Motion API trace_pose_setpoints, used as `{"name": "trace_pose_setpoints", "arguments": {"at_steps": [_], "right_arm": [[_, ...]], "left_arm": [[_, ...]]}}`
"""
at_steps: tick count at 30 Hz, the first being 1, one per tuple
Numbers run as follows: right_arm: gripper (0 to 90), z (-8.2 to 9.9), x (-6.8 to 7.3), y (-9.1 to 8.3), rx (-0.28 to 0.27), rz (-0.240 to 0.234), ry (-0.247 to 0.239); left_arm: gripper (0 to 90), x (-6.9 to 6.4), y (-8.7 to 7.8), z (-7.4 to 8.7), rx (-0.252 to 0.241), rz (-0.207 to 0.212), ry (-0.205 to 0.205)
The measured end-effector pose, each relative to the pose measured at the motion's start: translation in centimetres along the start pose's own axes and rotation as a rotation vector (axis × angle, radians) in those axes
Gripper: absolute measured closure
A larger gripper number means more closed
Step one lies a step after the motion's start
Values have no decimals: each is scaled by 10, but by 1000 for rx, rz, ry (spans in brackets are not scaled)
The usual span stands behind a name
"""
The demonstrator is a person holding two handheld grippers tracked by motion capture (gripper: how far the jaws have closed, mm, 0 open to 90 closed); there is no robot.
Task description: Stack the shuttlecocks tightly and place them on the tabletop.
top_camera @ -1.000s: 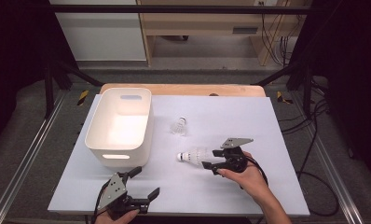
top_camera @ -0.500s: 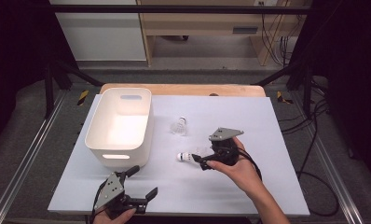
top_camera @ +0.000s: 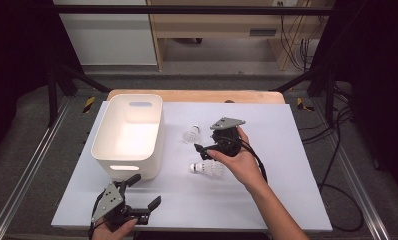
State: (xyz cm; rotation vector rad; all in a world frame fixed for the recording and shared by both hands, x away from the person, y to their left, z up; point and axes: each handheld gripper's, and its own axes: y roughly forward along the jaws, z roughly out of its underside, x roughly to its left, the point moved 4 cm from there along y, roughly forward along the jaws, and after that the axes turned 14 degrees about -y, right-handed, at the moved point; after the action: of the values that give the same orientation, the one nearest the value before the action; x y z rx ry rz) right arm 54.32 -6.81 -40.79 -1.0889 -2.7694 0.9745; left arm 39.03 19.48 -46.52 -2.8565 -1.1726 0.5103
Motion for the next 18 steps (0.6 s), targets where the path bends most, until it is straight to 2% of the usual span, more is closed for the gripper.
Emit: {"name": "trace_pose_setpoints", "arguments": {"at_steps": [8, 18], "right_arm": [[100, -12, -9, 25, 45, 8, -11], [98, -12, -22, 54, 89, 27, 31]], "left_arm": [[23, 1, 0, 0, 6, -3, 9], [23, -2, 2, 1, 8, 6, 24]]}}
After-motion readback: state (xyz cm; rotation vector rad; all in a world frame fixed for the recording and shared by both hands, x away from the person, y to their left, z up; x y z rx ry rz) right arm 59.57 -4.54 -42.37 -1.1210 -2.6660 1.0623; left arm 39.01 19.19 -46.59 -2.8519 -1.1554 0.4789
